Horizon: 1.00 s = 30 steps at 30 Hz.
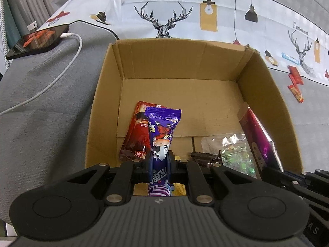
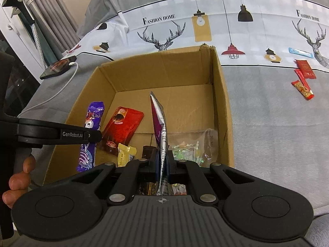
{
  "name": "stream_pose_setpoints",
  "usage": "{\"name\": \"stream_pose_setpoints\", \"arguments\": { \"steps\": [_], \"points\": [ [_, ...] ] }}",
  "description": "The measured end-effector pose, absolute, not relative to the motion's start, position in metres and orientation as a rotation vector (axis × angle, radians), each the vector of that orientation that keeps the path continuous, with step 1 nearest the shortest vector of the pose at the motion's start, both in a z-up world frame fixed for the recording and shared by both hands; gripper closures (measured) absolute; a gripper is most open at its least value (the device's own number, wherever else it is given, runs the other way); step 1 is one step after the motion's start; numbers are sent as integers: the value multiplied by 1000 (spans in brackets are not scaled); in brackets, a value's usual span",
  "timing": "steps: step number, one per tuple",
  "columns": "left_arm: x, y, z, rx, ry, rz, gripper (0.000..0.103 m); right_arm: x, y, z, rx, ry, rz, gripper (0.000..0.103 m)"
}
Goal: Organize snacks
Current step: 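Lower purple bar with left into the box while right lowers silver pack, release both, then withdraw both open tools upward from the box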
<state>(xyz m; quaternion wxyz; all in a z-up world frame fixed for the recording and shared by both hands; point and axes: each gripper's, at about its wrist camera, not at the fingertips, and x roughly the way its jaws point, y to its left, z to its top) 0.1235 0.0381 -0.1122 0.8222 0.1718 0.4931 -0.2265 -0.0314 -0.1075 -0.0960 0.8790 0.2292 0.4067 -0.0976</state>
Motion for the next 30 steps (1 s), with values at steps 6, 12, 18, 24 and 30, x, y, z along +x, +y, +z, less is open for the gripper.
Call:
{"name": "stream_pose_setpoints", "arguments": {
  "steps": [6,12,18,24,30],
  "points": [
    [128,38,-118,364,1064,-470,84,-26,-108,-102,478,862,-207,95],
    [121,51,-100,319,981,-418,0,-27,-107,-99,485,874,-197,43],
    [95,69,-81,324,984,-442,0,-46,-96,-78,465,842,-214,17],
    [60,92,-60,298,963,-438,0,-75,-73,-53,419,798,-190,12],
    [27,111,-43,297,939,-420,0,-102,-55,-34,400,776,-195,8]
  ]
}}
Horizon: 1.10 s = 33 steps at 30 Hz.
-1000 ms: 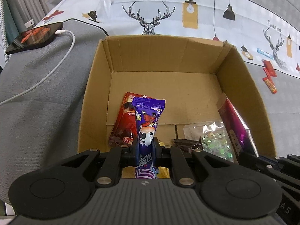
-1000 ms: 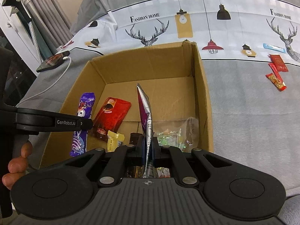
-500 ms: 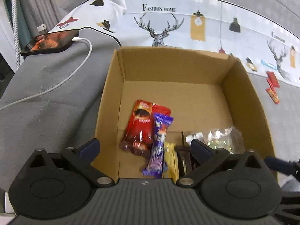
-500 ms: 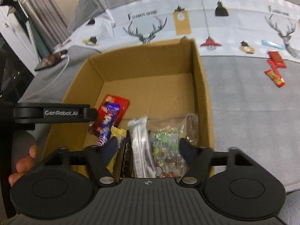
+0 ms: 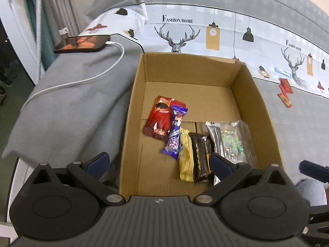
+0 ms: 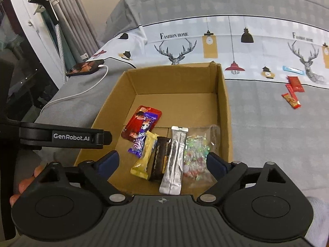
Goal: Organize snacks
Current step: 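Withdraw both open tools upward from the box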
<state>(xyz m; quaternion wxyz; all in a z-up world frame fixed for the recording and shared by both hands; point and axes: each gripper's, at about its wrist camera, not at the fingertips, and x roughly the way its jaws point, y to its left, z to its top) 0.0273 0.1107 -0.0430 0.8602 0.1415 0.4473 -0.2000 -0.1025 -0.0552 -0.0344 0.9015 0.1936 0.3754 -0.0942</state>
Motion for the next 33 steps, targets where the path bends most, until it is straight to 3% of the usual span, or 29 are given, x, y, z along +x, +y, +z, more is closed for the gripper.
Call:
{"name": "stream_pose_setpoints", "arguments": {
  "steps": [12,33],
  "points": [
    [-39,133,-18,293,903,-439,0,-164,-26,-2,357,679,-242,1],
    [-82,146,8,285,817,-466,0,-208,-6,24,310,592,-253,0]
  ]
}}
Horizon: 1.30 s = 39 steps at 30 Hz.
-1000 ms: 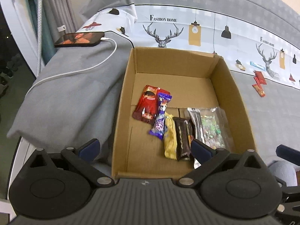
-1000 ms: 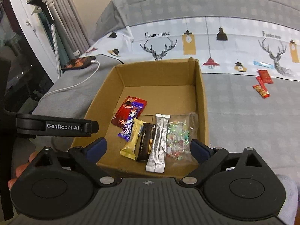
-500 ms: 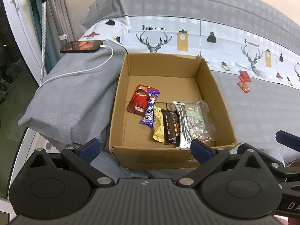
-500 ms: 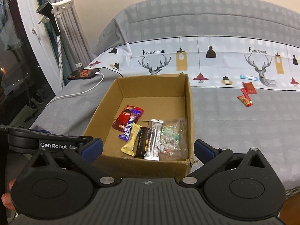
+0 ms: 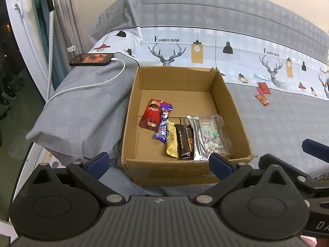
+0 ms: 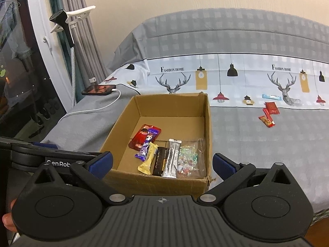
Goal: Organize snacks
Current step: 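Withdraw both open tools upward from the box, then move both open tools toward the remaining red snacks on the bed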
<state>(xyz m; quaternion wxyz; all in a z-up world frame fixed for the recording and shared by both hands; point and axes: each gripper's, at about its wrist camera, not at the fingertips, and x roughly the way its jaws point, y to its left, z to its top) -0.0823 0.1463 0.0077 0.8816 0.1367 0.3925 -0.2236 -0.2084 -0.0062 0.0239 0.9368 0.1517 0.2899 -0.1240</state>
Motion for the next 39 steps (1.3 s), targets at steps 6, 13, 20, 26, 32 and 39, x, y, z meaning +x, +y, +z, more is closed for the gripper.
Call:
{"name": "stream_pose_setpoints", "arguments": {
  "steps": [6,13,20,26,32,39],
  "points": [
    [-85,134,10,295,813,-485,0,-213,-12,26,315,580,-267,0],
    [-79,92,8,346,828,-520,0,-226,-38,26,317,555,-332,0],
    [-66,7,1,420,873,-586,0,-246,-107,11,396,552,-468,0],
    [-43,-101,-23,482,910,-619,0,-262,-189,-13,458,559,-622,0],
    [-9,-234,-69,503,934,-651,0,-265,-277,-44,482,559,-774,0],
    [40,-373,-162,492,1020,-602,0,-261,-371,-92,551,565,-884,0]
  ]
}}
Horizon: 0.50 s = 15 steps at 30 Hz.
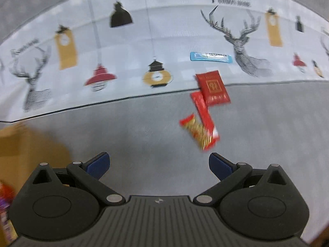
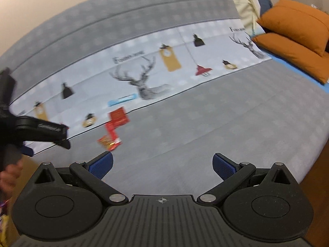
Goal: Organize snacks
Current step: 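Move both open tools toward the remaining red snacks on the bed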
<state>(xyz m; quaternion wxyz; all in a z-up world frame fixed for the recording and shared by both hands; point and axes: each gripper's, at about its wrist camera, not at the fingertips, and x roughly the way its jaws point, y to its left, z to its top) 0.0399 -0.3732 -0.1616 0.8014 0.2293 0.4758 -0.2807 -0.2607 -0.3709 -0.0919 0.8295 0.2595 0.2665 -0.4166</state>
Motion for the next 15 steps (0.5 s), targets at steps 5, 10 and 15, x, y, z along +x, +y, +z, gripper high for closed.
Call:
{"name": "stream_pose_setpoints", "arguments": {
  "steps": [5,10,15],
  "points": [
    [76,-433,-228,501,1109,-561,0,-242,-422,-131,551,576,-890,0],
    [103,-423,-251,480,1160,-543,0,-214,-463,-160,557,591,-877,0],
    [129,-395,-252,433,1175,-532,0,-170,-495,-174,528,574,-805,0]
  ]
}}
